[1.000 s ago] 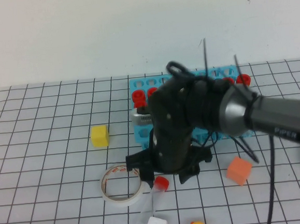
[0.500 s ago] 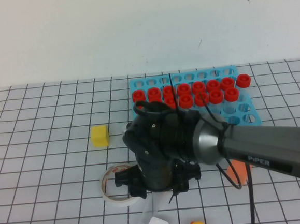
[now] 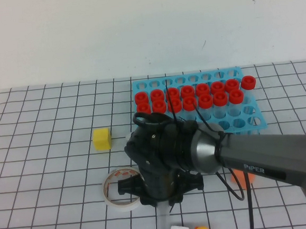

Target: Place the test tubes

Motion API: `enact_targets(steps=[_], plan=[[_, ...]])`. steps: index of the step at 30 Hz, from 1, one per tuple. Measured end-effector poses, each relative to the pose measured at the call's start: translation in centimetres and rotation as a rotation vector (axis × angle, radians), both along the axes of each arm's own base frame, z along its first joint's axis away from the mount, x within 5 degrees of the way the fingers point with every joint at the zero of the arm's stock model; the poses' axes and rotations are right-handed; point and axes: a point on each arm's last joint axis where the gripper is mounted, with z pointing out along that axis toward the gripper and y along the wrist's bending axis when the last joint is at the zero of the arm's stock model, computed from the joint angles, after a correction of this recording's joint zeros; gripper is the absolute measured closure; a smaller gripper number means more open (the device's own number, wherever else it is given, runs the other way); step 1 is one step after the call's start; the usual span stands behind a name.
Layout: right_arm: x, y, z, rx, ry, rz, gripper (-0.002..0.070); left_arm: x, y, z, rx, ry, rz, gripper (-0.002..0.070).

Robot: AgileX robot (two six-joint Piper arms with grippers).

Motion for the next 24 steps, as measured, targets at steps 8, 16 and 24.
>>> enact_targets(steps=[8,16,24], plan=[[0.0,-0.6,0.0,-0.066,-0.001,0.006,0.0438,0.0,0.0,0.0,0.0,0.0,0.0,0.0676],[1.3,-0.2,3.5,-0.124,-0.089,0.112,0.0438,0.0,0.0,0.0,-0.002,-0.002,0.0,0.0676],[1.9,-1.0,11.4,-0.242,-0.37,0.188,0.0438,0.3,0.0,0.4,-0.008,-0.057,0.005,0.0676]])
